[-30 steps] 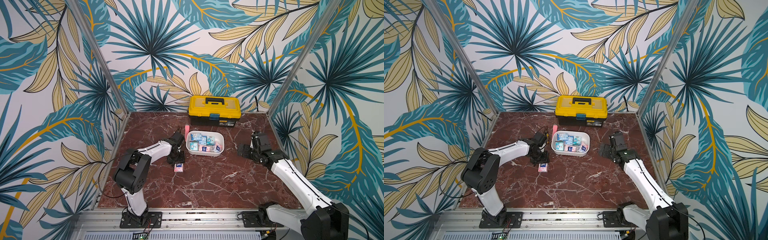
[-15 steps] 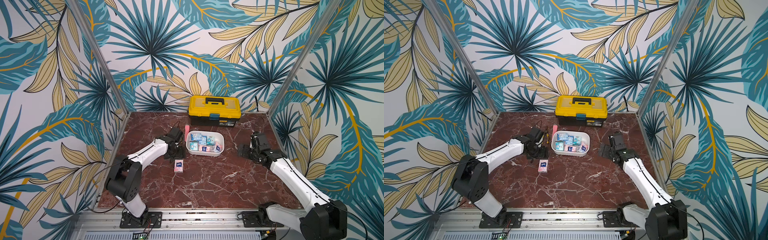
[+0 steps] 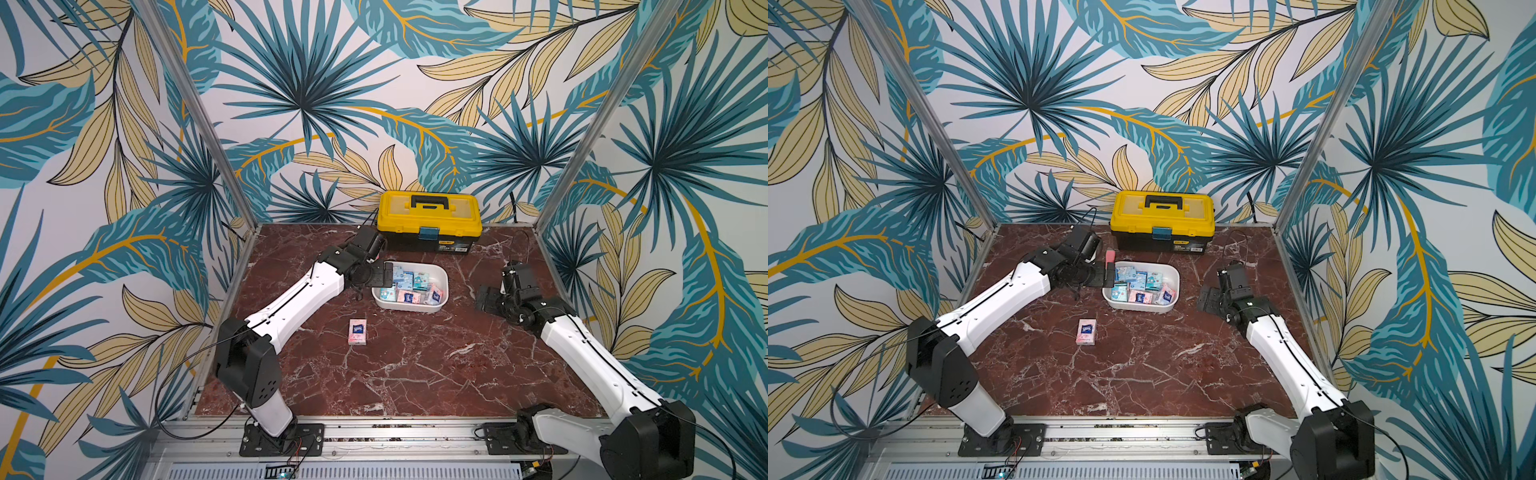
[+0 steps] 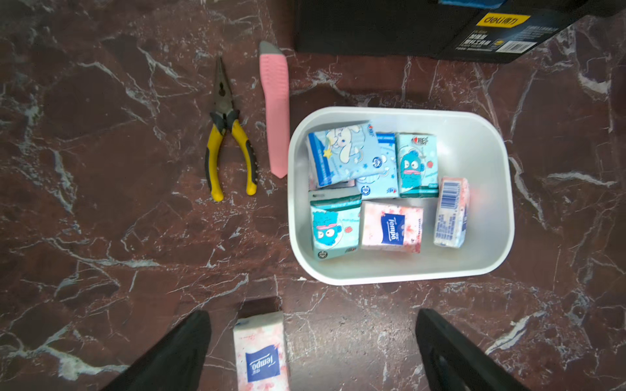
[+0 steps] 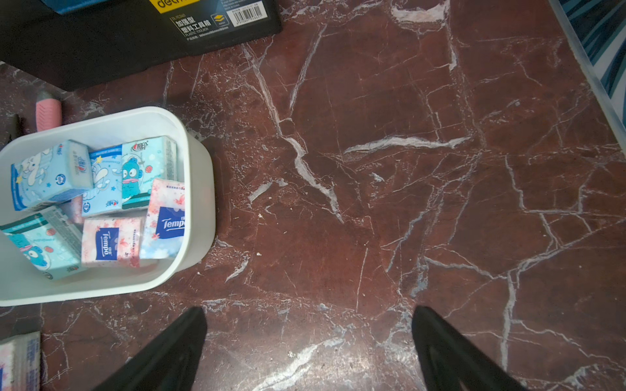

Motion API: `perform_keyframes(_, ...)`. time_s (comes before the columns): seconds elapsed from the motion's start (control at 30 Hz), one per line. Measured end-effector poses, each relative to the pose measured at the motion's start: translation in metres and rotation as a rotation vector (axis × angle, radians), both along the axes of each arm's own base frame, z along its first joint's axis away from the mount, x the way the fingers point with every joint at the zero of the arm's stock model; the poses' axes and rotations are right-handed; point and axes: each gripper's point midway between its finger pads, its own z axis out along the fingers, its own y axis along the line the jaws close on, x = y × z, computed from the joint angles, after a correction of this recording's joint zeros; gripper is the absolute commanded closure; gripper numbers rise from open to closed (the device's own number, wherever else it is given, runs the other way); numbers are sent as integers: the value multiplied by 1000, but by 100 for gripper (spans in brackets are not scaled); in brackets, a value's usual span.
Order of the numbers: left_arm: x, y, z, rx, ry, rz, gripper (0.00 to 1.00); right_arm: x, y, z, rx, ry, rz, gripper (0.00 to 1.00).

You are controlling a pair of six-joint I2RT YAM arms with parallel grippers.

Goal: Take the pocket tissues out of the storage box
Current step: Pick up the pocket tissues from the storage box.

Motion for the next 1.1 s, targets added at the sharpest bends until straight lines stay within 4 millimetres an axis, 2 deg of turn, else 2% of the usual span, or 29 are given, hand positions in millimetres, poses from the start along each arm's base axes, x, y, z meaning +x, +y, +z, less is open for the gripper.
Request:
perform_keyframes(0.1, 5, -11, -9, 7, 4, 13, 3, 0, 0, 1, 6, -5, -7, 1)
perform_keyframes(0.3, 18, -27, -43, 29, 43, 54, 8, 2, 0, 3, 15, -14, -15, 1)
perform_keyframes(0.43, 25, -30, -69, 53, 76, 81, 13, 3, 1, 4, 22, -20, -22, 1)
perform_keyframes(0.57, 31, -32, -86, 71, 93, 99, 18, 4, 1, 4, 26, -25, -25, 1)
perform_keyframes(0.7, 35, -35, -91, 71, 96, 103, 29, 6, 1, 6, 31, -38, -28, 1)
perform_keyframes(0.8, 39, -39, -93, 65, 97, 102, 34, 7, 1, 7, 32, -42, -28, 1)
perform_keyframes(1.1, 46, -45, -106, 72, 112, 100, 30, 8, 1, 8, 32, -45, -28, 1)
